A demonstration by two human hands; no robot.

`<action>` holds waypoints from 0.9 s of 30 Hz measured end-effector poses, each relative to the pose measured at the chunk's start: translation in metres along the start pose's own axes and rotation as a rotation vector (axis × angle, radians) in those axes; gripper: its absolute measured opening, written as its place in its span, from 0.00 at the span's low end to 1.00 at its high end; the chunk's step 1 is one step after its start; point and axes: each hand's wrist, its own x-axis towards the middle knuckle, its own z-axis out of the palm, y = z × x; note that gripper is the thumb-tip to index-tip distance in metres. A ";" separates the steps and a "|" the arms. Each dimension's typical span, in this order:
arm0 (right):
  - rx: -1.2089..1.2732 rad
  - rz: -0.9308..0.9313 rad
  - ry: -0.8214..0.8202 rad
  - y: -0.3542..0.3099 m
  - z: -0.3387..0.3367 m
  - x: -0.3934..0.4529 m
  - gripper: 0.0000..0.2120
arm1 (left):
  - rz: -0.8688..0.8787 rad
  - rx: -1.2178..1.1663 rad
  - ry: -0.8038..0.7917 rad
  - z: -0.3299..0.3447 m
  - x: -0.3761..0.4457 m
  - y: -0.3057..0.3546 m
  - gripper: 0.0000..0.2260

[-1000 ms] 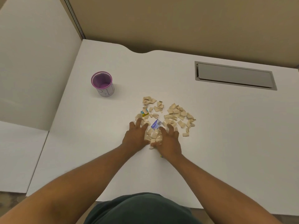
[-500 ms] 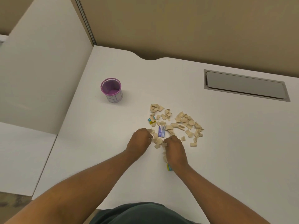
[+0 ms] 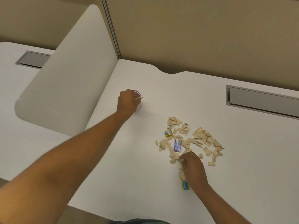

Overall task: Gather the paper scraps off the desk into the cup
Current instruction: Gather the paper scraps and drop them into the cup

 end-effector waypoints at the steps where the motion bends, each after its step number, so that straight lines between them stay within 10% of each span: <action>1: 0.001 -0.005 -0.002 0.000 -0.001 0.000 0.14 | -0.017 0.038 -0.031 -0.001 0.012 0.002 0.15; 11: -0.008 -0.002 -0.025 0.001 -0.003 -0.001 0.14 | 0.014 0.441 -0.218 0.000 0.048 0.014 0.11; 27: 0.023 -0.012 -0.007 -0.001 -0.012 -0.002 0.10 | 0.071 0.100 -0.046 -0.022 0.040 0.008 0.16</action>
